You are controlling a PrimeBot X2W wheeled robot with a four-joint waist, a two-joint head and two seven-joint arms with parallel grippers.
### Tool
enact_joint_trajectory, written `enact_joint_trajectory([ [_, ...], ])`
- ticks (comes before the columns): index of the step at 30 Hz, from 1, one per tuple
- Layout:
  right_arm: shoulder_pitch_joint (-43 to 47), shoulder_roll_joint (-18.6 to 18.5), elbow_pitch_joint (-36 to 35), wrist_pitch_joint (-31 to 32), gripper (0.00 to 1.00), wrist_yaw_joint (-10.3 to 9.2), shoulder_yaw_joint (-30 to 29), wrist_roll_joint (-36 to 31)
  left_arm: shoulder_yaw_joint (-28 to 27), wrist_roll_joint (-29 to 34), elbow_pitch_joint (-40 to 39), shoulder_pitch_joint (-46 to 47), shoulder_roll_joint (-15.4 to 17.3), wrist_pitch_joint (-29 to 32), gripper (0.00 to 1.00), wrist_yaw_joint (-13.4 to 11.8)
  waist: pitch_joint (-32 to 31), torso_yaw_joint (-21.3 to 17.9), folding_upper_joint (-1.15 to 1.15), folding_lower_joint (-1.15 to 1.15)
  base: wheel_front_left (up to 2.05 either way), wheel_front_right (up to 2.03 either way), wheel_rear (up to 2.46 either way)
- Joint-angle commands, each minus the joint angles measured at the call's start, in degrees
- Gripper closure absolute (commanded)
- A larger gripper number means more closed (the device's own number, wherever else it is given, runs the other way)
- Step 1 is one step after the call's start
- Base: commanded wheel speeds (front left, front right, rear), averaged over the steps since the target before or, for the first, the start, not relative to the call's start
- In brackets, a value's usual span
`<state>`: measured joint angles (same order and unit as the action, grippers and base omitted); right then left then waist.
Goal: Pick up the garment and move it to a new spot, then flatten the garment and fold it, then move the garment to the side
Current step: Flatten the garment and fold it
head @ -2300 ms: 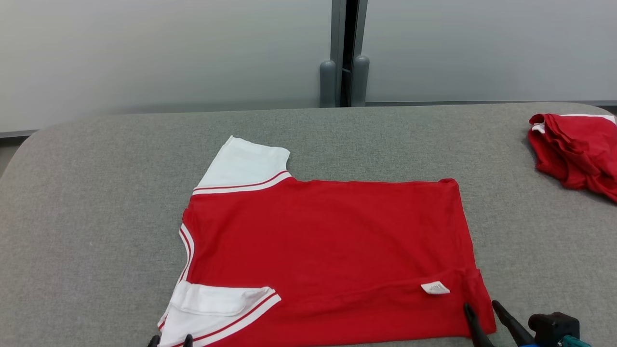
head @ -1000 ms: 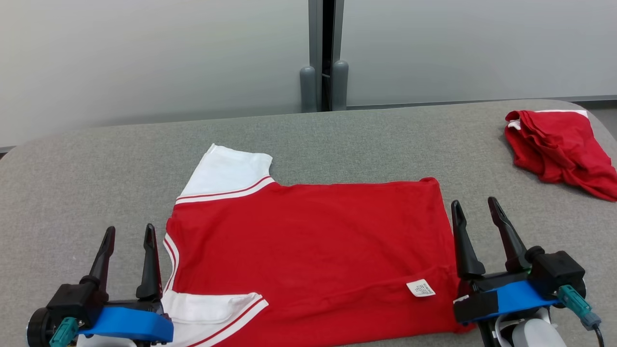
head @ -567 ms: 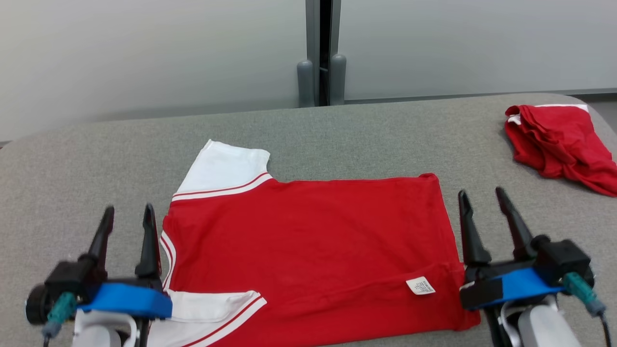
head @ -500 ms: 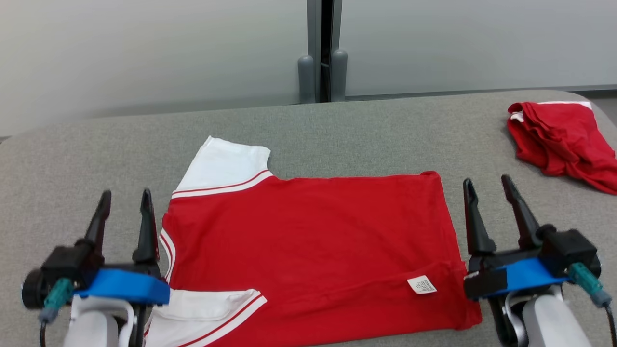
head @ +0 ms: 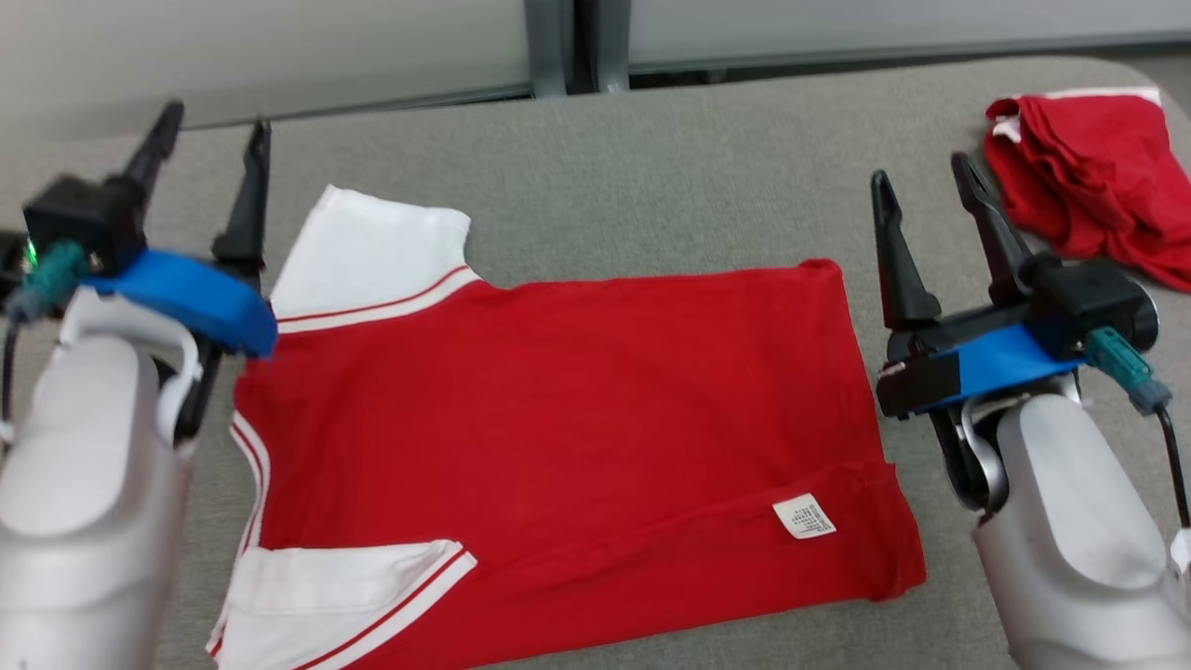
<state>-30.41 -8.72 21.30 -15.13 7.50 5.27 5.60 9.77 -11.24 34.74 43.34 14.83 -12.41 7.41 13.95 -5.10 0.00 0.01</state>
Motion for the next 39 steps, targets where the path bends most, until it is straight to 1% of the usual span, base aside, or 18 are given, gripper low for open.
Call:
enact_joint_trajectory([
  [1, -1.6, -0.3, 0.6, 0.0, 0.0, -0.03, 0.7, 0.5, 1.3, -1.3, 1.1, 2.5, 1.0, 0.6, 0.0, 0.0, 3.3, -2.0, 0.0, -0.01, 0.0, 0.0, 0.0],
  [5, -5.2, -0.5, 2.1, 0.0, 0.0, -0.03, 2.5, 1.2, 6.4, -4.5, 4.8, 10.0, 4.1, 3.5, 0.0, 0.0, 7.4, -3.5, 0.0, -0.01, 0.0, 0.0, 0.0],
  [6, -6.5, -0.5, 2.7, 0.0, 0.0, -0.03, 3.1, 1.5, 9.0, -6.2, 6.7, 13.1, 5.5, 4.9, 0.0, 0.0, 9.2, -4.3, 0.0, -0.01, 0.0, 0.0, 0.0],
  [7, -6.5, -0.5, 2.7, 0.0, 0.0, -0.03, 3.1, 1.5, 9.0, -6.2, 6.7, 13.1, 5.5, 4.9, 0.0, 0.0, 9.2, -4.3, 0.0, -0.01, 0.0, 0.0, 0.0],
  [11, -8.7, -0.4, 3.1, 0.0, 0.0, -0.03, 4.0, 2.1, 13.7, -9.8, 10.7, 17.9, 8.0, 8.3, 0.0, 0.0, 12.0, -6.0, 0.0, -0.01, 0.0, 0.0, 0.0],
  [16, -9.9, -0.4, 3.2, 0.0, 0.0, -0.03, 4.2, 2.5, 18.8, -13.5, 14.8, 21.5, 10.2, 11.4, 0.0, 0.0, 14.1, -7.3, 0.0, -0.01, 0.0, 0.0, 0.0],
  [21, -10.2, -1.0, 2.8, 0.0, 0.0, -0.03, 3.8, 2.5, 22.5, -17.0, 18.3, 22.9, 11.3, 13.8, 0.0, 0.0, 15.5, -7.6, 0.0, -0.01, 0.0, 0.0, 0.0],
  [26, -10.4, -1.1, 2.7, 0.0, 0.0, -0.03, 3.4, 2.2, 25.1, -20.4, 21.4, 23.4, 11.4, 16.4, 0.0, 0.0, 16.4, -7.3, 0.0, -0.01, 0.0, 0.0, 0.0],
  [33, -10.7, -0.9, 3.5, 0.0, 0.0, -0.03, 4.1, 2.2, 29.1, -25.9, 22.5, 23.0, 11.1, 20.9, 0.0, 0.0, 17.1, -6.6, 0.0, -0.01, 0.0, 0.0, 0.0],
  [35, -11.2, -1.0, 4.0, 0.0, 0.0, -0.03, 4.5, 2.5, 30.0, -26.9, 22.3, 23.2, 11.3, 21.1, 0.0, 0.0, 17.1, -6.6, 0.0, -0.01, 0.0, 0.0, 0.0],
  [36, -11.4, -1.2, 4.2, 0.0, 0.0, -0.03, 4.7, 2.7, 30.5, -27.2, 22.3, 23.5, 11.4, 20.7, 0.34, 0.0, 17.1, -6.6, 0.0, -0.01, 0.0, 0.0, 0.0],
  [37, -11.6, -1.4, 4.4, 0.0, 0.0, -0.03, 4.8, 2.9, 30.9, -27.5, 22.3, 23.7, 11.5, 20.4, 0.74, 0.0, 17.1, -6.6, 0.0, -0.01, 0.0, 0.0, 0.0],
  [38, -11.6, -1.5, 4.7, 0.0, 0.0, -0.03, 5.0, 2.9, 31.2, -27.9, 22.4, 24.0, 11.5, 20.0, 1.0, 0.0, 17.0, -6.6, 0.0, -0.01, 0.0, 0.0, 0.0],
  [39, -11.7, -1.7, 5.0, 0.0, 0.0, -0.03, 5.4, 3.0, 31.6, -28.0, 22.5, 24.2, 11.4, 19.6, 1.0, 0.0, 16.9, -6.6, 0.0, -0.01, 0.0, 0.0, 0.0],
])
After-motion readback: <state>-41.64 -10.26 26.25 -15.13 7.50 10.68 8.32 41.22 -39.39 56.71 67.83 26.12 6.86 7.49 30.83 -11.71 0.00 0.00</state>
